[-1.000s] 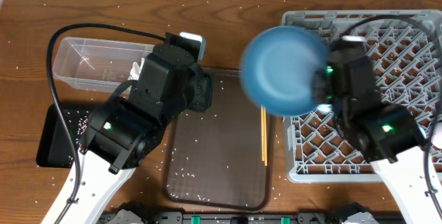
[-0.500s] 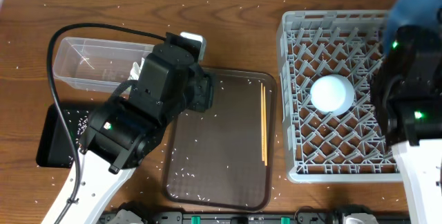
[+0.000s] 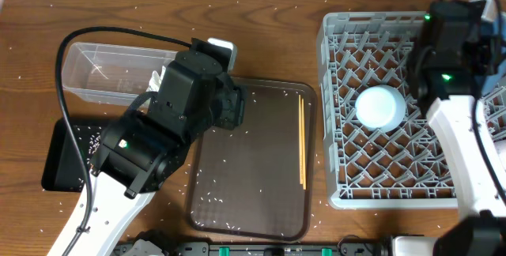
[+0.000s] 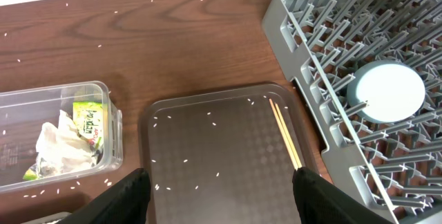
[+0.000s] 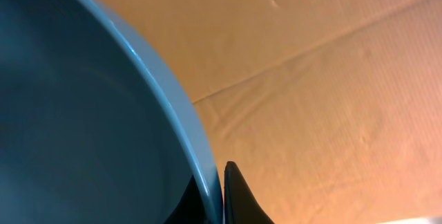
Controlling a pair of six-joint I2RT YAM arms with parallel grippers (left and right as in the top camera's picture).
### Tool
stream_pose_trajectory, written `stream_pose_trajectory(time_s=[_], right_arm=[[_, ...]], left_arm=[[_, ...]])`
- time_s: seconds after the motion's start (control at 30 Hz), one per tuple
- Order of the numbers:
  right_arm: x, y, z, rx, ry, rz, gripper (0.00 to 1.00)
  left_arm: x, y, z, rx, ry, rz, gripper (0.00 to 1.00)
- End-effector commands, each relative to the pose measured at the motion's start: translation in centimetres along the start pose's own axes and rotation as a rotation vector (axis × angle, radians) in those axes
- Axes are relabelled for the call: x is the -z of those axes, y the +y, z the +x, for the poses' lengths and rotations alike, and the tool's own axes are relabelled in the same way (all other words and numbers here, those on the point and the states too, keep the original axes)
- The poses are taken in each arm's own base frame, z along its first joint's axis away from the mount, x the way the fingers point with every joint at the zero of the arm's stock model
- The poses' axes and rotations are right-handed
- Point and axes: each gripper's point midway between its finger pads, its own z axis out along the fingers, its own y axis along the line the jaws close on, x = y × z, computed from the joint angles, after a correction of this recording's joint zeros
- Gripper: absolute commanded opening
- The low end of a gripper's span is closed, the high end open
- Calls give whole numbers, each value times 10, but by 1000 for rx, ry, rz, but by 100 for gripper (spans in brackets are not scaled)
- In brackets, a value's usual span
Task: Sort waste into correct bins and load items into the dishwasher rack
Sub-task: 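Carry the blue plate into the dish rack and stand it upright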
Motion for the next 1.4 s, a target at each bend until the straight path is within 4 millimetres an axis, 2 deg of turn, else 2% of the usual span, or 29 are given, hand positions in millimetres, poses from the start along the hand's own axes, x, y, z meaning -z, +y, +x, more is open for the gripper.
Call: stream_pose_trajectory(time_s=[0.0,0.1,0.27,0.43,0.7,0.83,0.93,1.0,1.2,1.37], right_arm=[[11,15,-7,81,-16,3,1],[17,35,-10,128,-31,-16,1],[15,57,-7,212,-18,-8,1],[13,54,-9,220,-4,32,1],[15,18,-29,138,-16,106,1],[1,9,-28,178,-7,105,1],[-10,14,-23,226,-5,79,1],[-10,16,-24,229,-15,68,1],[5,36,-36,274,-92,-2,1],[15,56,-35,310,-120,-53,1]], left_arm=[[5,-2,-4,-10,-12,7,67],[5,-2,-3,-11,-8,6,67],[5,-1,1,-12,7,2,67],[5,1,5,-14,25,-2,67],[5,0,5,-14,25,-2,67],[5,1,5,-14,25,-2,67],[5,1,5,-14,25,-2,67],[5,1,6,-14,26,-2,67],[4,0,5,-14,25,-2,67],[4,1,6,-14,28,-3,67]])
